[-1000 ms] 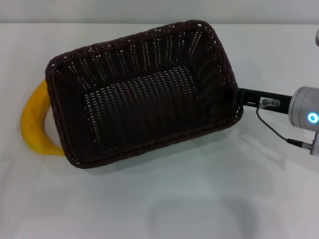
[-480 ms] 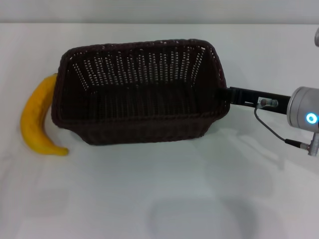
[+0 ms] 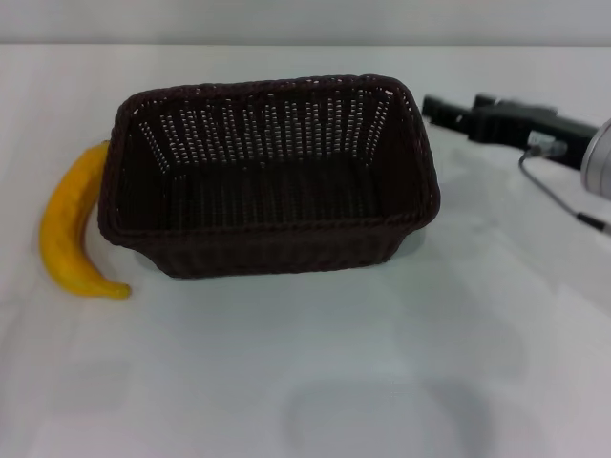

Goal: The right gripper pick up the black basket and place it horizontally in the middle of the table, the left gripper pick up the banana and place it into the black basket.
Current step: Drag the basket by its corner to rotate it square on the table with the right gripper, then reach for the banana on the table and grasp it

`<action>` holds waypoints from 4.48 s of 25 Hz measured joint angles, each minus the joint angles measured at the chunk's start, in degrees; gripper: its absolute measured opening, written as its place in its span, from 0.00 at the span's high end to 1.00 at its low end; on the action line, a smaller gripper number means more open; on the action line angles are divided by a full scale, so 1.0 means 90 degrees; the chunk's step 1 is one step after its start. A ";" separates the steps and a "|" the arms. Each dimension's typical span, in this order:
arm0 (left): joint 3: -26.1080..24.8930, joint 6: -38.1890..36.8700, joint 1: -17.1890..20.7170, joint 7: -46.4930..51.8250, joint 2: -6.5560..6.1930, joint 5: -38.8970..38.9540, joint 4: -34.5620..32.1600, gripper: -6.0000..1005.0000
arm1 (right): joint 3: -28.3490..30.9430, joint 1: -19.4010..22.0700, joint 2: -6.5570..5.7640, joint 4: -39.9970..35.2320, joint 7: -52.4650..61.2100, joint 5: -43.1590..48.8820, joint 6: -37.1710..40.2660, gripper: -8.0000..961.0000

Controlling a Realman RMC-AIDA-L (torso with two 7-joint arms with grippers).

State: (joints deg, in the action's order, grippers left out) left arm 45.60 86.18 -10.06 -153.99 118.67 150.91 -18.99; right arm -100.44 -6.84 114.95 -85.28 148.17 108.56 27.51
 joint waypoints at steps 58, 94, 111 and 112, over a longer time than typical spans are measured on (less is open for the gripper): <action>0.0136 -0.2333 0.0420 1.0863 0.0003 -0.9722 -0.6867 0.17 | -0.1897 -0.1675 0.0024 0.5641 0.1609 0.2831 -0.9160 0.15; 0.0164 -0.2096 -0.1107 1.1398 0.0003 -1.1910 -0.5049 0.17 | -0.2237 -0.1479 0.0020 0.5365 0.1613 0.2850 -0.9208 0.15; 0.0166 -0.2546 -0.1319 1.0984 0.0017 -1.1884 -0.4370 0.17 | -0.2382 -0.1476 0.0020 0.5389 0.1612 0.2850 -0.9175 0.15; 0.0166 -0.2557 -0.1325 1.0958 0.0017 -1.1882 -0.4349 0.17 | -0.2388 -0.1476 0.0020 0.5386 0.1613 0.2850 -0.9174 0.15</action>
State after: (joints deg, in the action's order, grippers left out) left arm 47.10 63.17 -21.98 -55.37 118.82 43.97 -58.13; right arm -121.93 -20.13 115.13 -36.81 162.69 134.20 -55.05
